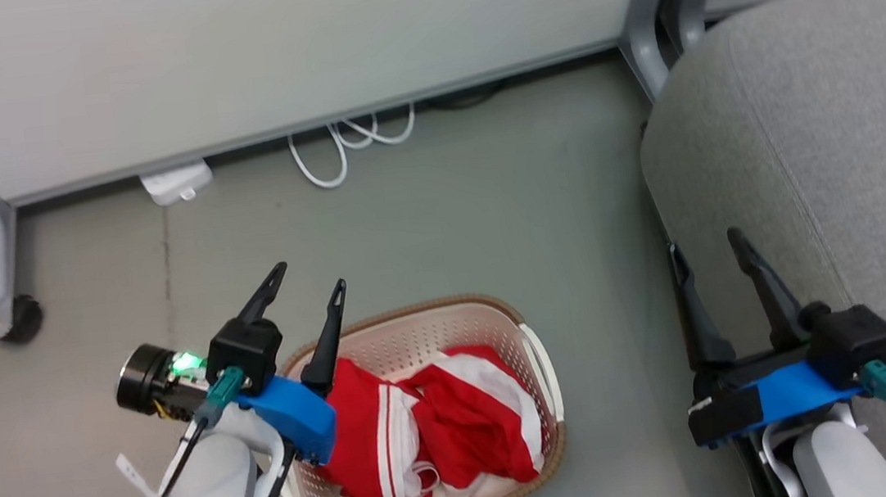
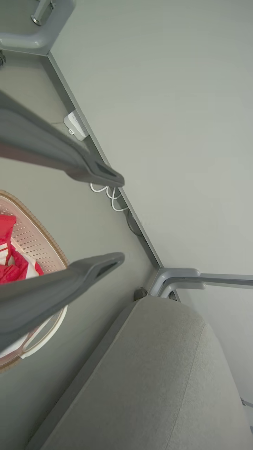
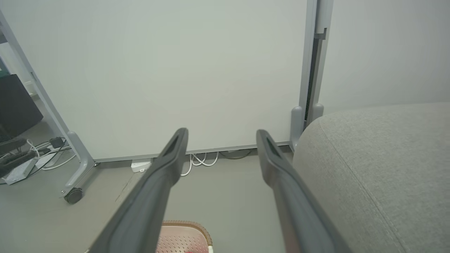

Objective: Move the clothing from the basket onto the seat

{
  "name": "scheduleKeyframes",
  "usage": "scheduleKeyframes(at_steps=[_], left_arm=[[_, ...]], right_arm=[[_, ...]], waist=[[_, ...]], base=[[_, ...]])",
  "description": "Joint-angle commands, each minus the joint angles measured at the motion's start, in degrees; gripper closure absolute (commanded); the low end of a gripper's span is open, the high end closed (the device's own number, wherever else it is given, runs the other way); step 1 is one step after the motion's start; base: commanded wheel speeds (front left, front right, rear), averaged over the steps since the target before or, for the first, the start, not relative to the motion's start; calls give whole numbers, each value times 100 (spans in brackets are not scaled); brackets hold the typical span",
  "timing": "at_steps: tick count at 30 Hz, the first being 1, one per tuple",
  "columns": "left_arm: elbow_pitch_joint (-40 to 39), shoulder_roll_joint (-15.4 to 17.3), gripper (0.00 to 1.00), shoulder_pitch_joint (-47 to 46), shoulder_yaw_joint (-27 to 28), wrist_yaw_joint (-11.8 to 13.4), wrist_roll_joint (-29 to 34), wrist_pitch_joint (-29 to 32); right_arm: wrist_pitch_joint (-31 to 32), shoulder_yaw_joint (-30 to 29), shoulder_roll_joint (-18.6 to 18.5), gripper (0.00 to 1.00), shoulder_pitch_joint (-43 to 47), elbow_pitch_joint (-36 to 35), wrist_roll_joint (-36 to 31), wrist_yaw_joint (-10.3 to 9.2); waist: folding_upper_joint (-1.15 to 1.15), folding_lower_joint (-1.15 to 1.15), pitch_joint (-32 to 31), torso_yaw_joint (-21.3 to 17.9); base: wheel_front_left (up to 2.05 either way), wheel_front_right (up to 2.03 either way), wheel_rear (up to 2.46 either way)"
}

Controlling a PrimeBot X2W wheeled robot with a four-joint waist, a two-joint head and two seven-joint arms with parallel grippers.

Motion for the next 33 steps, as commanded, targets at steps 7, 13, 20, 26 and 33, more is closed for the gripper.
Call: scheduleKeyframes(at_steps=[7,13,20,26,33], left_arm=[[1099,195,0,-855,-807,-29,-149,-15],[2013,346,0,-1447,-1633,-23,-361,81],[2790,432,0,-1974,-2579,-23,-600,453],[3187,548,0,-2314,-3269,-18,-860,779],[3465,749,0,-2709,-3840,-19,-1084,1199]], right_arm=[[-2,-52,-17,0,-459,-126,66,-1],[-2,-67,-16,0,-742,-247,127,-1],[-2,-75,-16,0,-1026,-369,136,-1],[-2,-58,-16,0,-1227,-433,165,-1],[-2,-22,-16,0,-1408,-507,199,-2]], waist=[[0,-1,946,-444],[0,-1,1484,-585],[0,-1,2071,-642],[0,-1,2457,-662],[0,-1,2826,-698]], base=[[0,0,0],[0,0,0],[0,0,0],[0,0,0],[0,0,0]])
